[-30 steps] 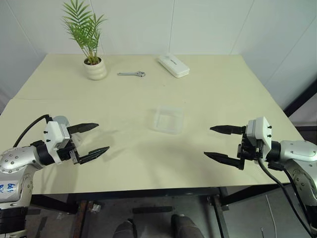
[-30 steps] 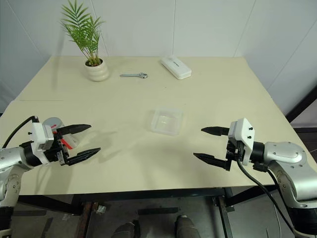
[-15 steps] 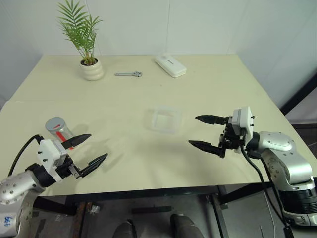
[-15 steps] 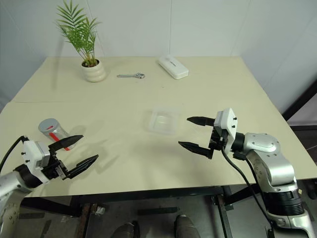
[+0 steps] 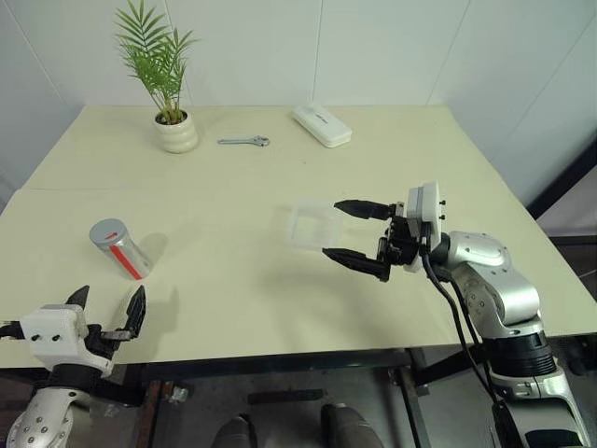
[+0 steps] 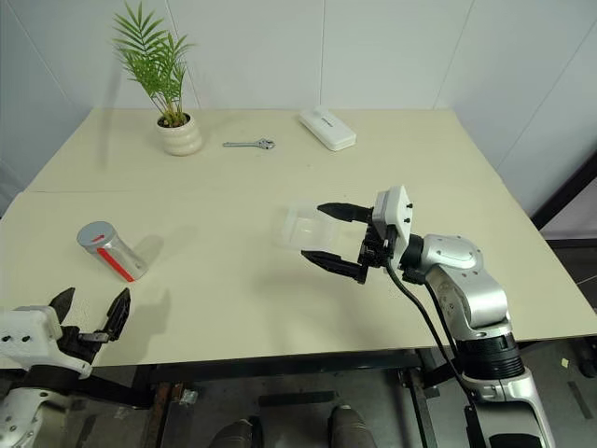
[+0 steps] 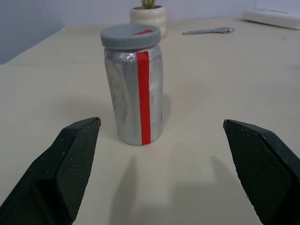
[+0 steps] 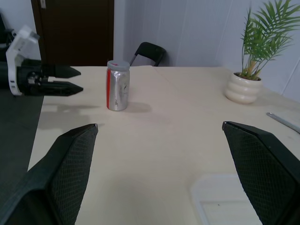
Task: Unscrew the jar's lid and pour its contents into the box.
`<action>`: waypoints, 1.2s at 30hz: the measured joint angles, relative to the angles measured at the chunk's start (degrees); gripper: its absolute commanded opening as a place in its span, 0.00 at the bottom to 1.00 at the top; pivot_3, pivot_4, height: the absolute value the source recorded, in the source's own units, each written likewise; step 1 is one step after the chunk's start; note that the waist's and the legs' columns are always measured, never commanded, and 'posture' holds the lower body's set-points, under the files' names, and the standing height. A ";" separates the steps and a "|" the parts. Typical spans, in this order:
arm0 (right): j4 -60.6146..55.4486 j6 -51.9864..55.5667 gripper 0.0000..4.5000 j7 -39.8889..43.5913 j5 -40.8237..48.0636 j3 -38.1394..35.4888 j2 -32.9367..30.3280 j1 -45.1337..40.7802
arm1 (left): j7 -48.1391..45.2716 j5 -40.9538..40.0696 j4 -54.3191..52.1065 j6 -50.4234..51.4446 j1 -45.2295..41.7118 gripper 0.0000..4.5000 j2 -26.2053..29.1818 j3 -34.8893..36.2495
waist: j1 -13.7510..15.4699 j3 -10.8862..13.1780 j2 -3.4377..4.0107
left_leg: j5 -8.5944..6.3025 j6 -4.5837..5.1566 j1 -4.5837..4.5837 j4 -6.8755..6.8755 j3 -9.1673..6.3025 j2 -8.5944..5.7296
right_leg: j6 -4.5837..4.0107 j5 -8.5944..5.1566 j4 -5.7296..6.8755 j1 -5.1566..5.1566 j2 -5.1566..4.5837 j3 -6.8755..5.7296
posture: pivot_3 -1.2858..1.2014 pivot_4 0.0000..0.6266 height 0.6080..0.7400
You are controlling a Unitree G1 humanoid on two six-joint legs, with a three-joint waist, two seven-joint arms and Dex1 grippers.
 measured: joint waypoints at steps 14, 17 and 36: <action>-1.99 2.05 1.00 -1.85 0.02 2.89 3.29 -1.27 | 17.00 9.29 1.00 2.28 -12.03 1.00 -7.02 -6.48 | 0.10 -0.01 -0.02 | -0.03 -0.02 -0.05 -0.06 -0.01 0.00 | 0.56 0.31 0.01 -0.05 0.04 -0.01 | 0.52 0.24 1.00; -1.99 2.08 1.00 -1.69 0.00 2.87 2.88 -1.27 | 19.23 10.76 1.10 2.36 -13.90 1.00 -7.48 -6.61 | 0.06 -0.01 -0.01 | -0.03 -0.02 -0.04 -0.05 -0.01 -0.01 | 0.53 0.29 0.00 -0.05 0.03 0.00 | 0.52 0.24 1.00; -4.84 4.70 1.00 -1.46 -0.35 3.23 0.18 0.00 | 22.80 16.61 13.23 2.43 -24.10 1.00 -5.17 -7.94 | 0.30 -0.01 -0.02 | -0.03 -0.03 -0.07 -0.08 -0.01 -0.01 | 0.63 0.34 -0.04 -0.07 0.04 -0.02 | 0.52 0.24 1.00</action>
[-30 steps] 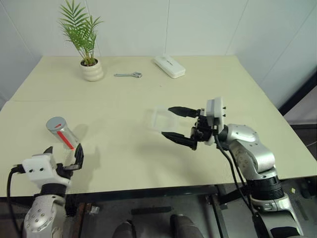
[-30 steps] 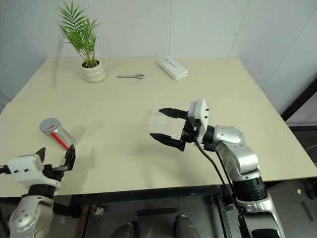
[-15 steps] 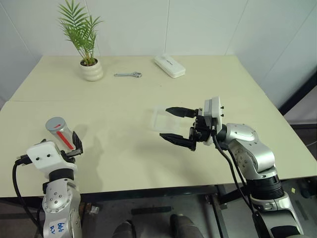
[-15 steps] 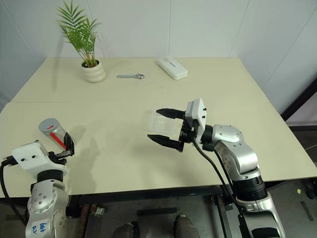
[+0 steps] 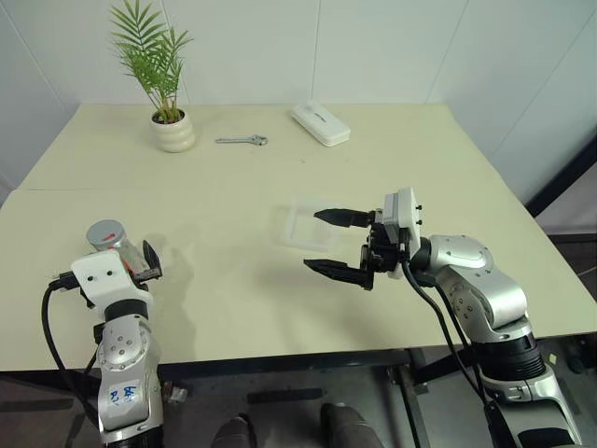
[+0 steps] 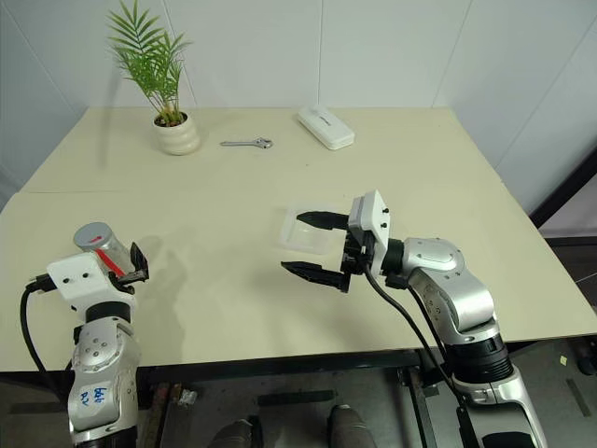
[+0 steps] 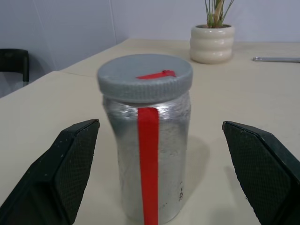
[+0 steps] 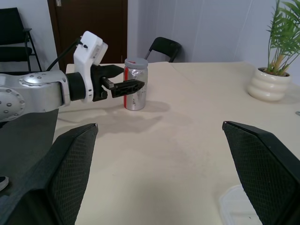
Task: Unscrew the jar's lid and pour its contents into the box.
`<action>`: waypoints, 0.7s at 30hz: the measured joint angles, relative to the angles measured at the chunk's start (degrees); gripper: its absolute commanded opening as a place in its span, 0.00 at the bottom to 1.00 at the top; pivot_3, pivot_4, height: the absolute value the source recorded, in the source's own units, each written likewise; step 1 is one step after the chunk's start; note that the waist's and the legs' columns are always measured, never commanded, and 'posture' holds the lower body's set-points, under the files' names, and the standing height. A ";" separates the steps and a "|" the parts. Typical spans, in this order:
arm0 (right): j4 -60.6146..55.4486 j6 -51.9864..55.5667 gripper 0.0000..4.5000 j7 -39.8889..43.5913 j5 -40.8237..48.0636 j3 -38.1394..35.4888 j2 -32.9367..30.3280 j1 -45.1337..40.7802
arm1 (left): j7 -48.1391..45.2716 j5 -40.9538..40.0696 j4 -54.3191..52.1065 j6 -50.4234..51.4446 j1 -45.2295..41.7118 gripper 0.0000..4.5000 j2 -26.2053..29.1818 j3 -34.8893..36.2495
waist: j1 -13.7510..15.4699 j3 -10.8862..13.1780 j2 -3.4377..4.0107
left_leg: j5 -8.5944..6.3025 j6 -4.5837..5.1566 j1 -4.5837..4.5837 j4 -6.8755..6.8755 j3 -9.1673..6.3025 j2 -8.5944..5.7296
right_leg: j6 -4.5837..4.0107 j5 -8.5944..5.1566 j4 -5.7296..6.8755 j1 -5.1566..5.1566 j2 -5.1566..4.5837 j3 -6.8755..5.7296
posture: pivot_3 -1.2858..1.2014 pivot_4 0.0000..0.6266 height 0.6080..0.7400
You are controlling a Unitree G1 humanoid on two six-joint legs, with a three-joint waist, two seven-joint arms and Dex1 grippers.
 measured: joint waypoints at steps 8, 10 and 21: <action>-0.71 0.17 1.00 -0.73 -0.01 -0.02 -0.41 0.71 | -0.37 0.14 7.55 -1.56 -4.40 1.00 3.24 -0.17 | 0.04 0.00 0.00 | -0.01 -0.02 -0.01 -0.07 0.00 0.00 | 0.19 0.10 -0.03 -0.02 0.00 -0.02 | 0.52 0.24 1.00; -0.84 0.18 1.00 -1.10 -0.01 -0.04 -0.47 0.87 | -0.36 0.15 8.99 -2.12 -4.96 1.00 3.68 -0.16 | 0.11 0.00 0.00 | -0.01 -0.02 -0.03 -0.08 -0.01 0.01 | 0.22 0.12 -0.03 -0.03 0.00 -0.05 | 0.52 0.24 1.00; -2.01 0.46 1.00 -2.13 -0.01 -0.08 -1.22 1.96 | -0.68 0.13 13.25 -4.92 -6.41 0.96 5.97 -0.04 | 0.22 0.00 0.00 | -0.02 -0.03 -0.03 -0.08 -0.01 0.00 | 0.20 0.11 -0.05 -0.03 -0.01 -0.05 | 0.52 0.24 1.00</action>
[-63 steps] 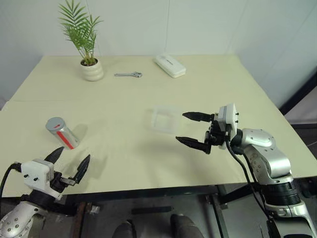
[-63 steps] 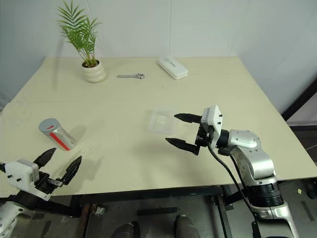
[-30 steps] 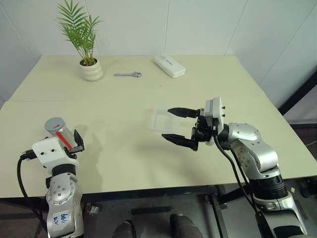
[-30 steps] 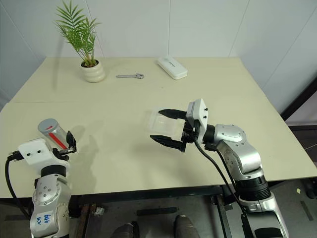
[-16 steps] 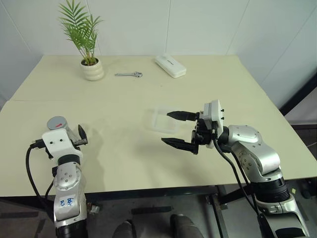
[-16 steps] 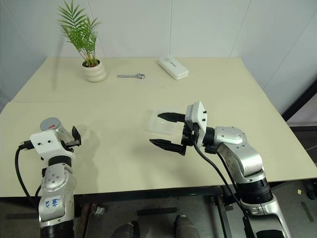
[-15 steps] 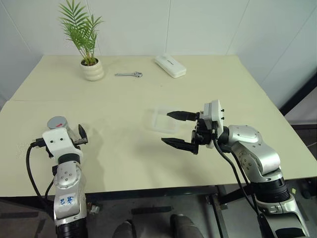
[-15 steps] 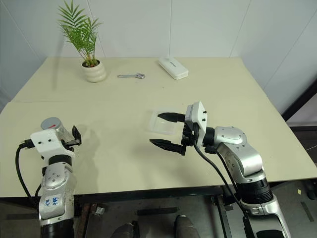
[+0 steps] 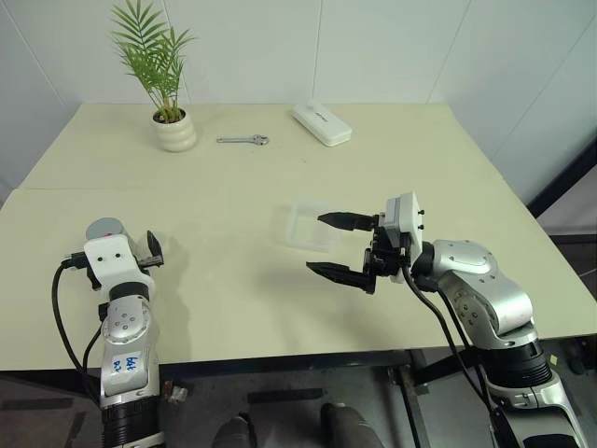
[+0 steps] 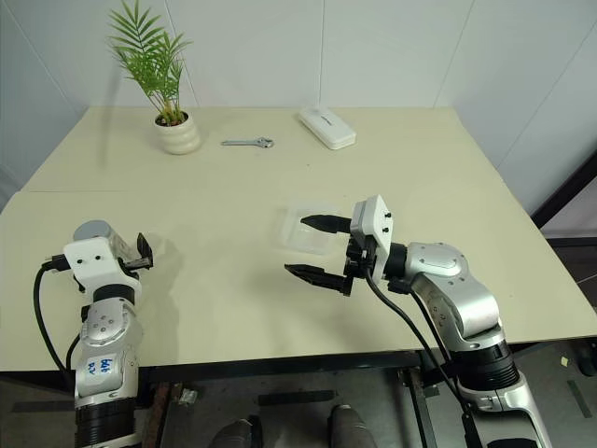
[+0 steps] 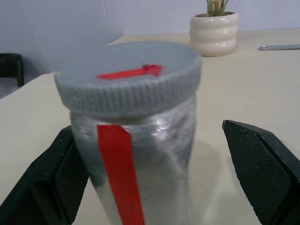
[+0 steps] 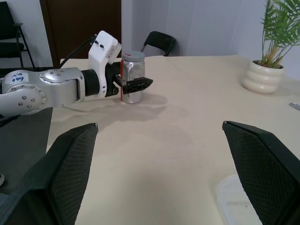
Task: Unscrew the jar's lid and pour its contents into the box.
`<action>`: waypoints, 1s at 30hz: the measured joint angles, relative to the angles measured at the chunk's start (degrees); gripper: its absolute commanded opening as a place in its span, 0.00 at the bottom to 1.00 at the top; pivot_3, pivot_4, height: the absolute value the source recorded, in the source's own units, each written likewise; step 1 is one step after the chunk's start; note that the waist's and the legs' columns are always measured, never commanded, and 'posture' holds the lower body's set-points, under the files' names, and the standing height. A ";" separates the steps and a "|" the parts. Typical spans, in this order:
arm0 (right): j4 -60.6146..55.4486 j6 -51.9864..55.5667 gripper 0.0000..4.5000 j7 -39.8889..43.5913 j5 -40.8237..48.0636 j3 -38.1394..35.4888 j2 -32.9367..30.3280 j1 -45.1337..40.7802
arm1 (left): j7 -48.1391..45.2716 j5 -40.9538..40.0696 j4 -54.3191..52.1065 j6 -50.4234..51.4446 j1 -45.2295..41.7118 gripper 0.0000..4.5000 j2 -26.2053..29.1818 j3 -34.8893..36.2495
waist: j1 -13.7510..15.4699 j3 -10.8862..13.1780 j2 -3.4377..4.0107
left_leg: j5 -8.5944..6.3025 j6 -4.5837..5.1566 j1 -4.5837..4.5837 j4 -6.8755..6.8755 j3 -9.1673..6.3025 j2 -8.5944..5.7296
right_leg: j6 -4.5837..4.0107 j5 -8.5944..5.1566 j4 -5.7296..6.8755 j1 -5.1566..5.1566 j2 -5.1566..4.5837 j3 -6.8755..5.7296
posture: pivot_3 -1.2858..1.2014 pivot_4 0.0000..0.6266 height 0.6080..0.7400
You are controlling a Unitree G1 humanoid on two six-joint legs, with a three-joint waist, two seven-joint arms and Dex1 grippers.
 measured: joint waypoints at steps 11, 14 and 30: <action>-0.02 0.00 1.00 -0.78 0.00 0.00 0.01 0.22 | -1.39 -0.42 1.89 -0.75 -0.06 0.43 1.24 0.03 | 0.09 0.00 0.00 | 0.00 0.00 0.00 -0.02 0.00 0.00 | 0.01 0.01 -0.01 0.00 0.00 -0.01 | 0.52 0.24 1.00; -0.02 0.00 1.00 -0.86 0.00 0.00 0.01 0.37 | -2.07 -0.71 1.89 -0.74 -0.05 0.43 1.29 0.05 | 0.15 0.00 0.00 | 0.00 0.00 0.00 -0.02 0.00 0.00 | 0.01 0.01 -0.02 0.00 0.00 -0.01 | 0.52 0.24 1.00; -0.53 11.80 1.00 -4.52 1.76 -0.18 -3.15 -8.33 | -50.42 -31.47 -4.45 16.66 -8.59 0.43 24.79 -9.22 | 0.83 0.02 0.05 | -0.01 -0.02 0.01 -0.32 0.07 0.02 | -0.30 -0.16 -0.12 -0.11 -0.02 -0.02 | 0.52 0.24 1.00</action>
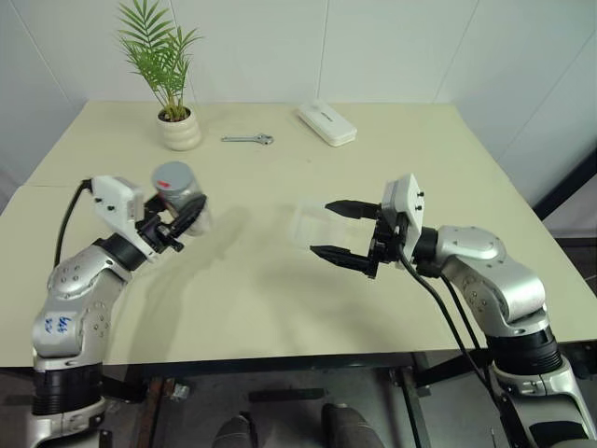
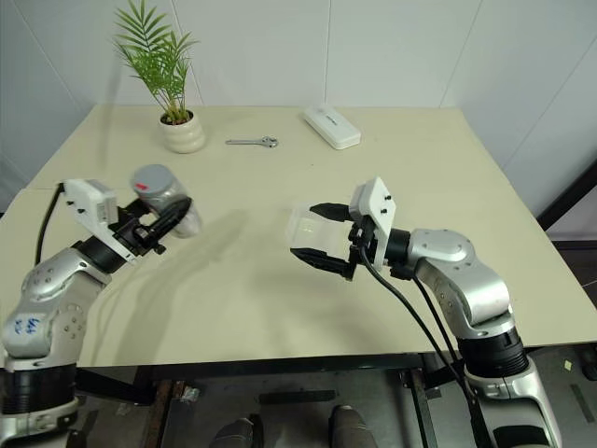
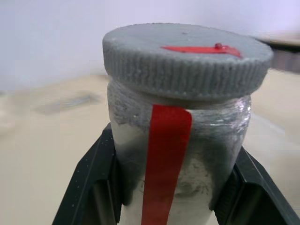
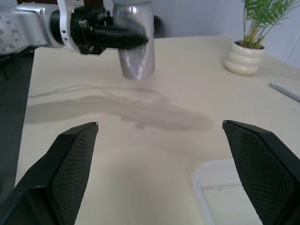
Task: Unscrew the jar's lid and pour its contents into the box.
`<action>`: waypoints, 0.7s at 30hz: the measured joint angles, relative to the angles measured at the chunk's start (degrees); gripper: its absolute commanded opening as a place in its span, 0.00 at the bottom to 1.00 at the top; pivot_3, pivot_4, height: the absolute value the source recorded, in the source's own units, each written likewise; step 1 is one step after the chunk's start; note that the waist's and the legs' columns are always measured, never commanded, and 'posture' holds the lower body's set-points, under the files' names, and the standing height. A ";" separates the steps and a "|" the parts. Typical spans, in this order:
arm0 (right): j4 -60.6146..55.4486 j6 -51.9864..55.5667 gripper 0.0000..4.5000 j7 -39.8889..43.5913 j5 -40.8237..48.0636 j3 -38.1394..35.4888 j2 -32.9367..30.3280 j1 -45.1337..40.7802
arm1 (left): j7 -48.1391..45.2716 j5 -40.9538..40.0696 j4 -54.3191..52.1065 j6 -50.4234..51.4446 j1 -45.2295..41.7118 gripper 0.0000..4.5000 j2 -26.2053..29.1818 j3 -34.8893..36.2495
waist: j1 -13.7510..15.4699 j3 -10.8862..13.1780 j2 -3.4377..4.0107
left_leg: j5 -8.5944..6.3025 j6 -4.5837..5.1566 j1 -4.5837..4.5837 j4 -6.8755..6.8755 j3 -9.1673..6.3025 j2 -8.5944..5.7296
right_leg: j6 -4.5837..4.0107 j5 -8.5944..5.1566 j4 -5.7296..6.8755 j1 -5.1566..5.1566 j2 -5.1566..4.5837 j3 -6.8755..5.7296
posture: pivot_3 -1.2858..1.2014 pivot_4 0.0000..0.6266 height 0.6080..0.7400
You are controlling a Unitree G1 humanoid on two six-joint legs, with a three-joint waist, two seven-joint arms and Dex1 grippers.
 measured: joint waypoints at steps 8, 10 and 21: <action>-0.68 10.10 1.00 -5.09 2.87 0.76 5.63 -8.38 | -10.41 2.67 2.07 -1.22 -5.82 0.43 -0.69 -10.04 | 0.02 0.00 0.00 | -0.01 -0.01 -0.07 -0.14 0.00 0.02 | 0.15 0.07 0.02 -0.16 0.04 -0.01 | 0.52 0.24 1.00; -0.68 11.41 1.00 -6.53 2.86 1.98 7.26 -8.75 | -10.64 3.56 2.21 -1.51 -6.51 0.43 -1.30 -11.25 | 0.07 0.00 0.00 | -0.01 -0.01 -0.11 -0.15 0.00 0.02 | 0.17 0.08 0.02 -0.19 0.04 -0.01 | 0.52 0.24 1.00; -0.74 12.72 1.00 -10.79 0.69 4.79 10.91 -8.93 | -12.27 5.25 3.97 -2.67 -7.55 0.43 -4.10 -12.53 | 0.16 0.00 0.00 | 0.00 -0.01 -0.11 -0.10 0.00 0.02 | 0.21 0.08 0.13 -0.22 0.06 -0.01 | 0.52 0.24 1.00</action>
